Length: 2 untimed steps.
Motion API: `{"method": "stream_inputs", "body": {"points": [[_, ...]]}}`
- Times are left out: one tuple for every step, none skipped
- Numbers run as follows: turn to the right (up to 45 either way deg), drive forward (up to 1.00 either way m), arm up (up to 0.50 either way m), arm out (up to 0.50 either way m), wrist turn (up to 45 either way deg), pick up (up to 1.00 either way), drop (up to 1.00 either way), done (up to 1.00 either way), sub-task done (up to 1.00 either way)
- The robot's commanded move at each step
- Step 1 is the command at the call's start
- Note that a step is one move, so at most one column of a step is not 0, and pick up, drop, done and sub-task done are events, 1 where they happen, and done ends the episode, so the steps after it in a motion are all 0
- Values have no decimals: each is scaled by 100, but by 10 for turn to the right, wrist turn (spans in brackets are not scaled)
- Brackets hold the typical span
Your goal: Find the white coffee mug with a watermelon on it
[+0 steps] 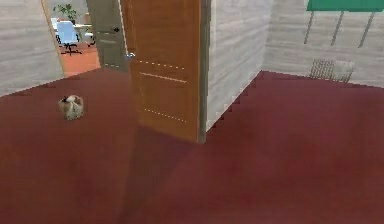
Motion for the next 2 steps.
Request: {"method": "stream_inputs", "body": {"points": [[-180, 0, 0, 0, 0, 0, 0, 0, 0], [0, 85, 0, 0, 0, 0, 0, 0, 0]]}}
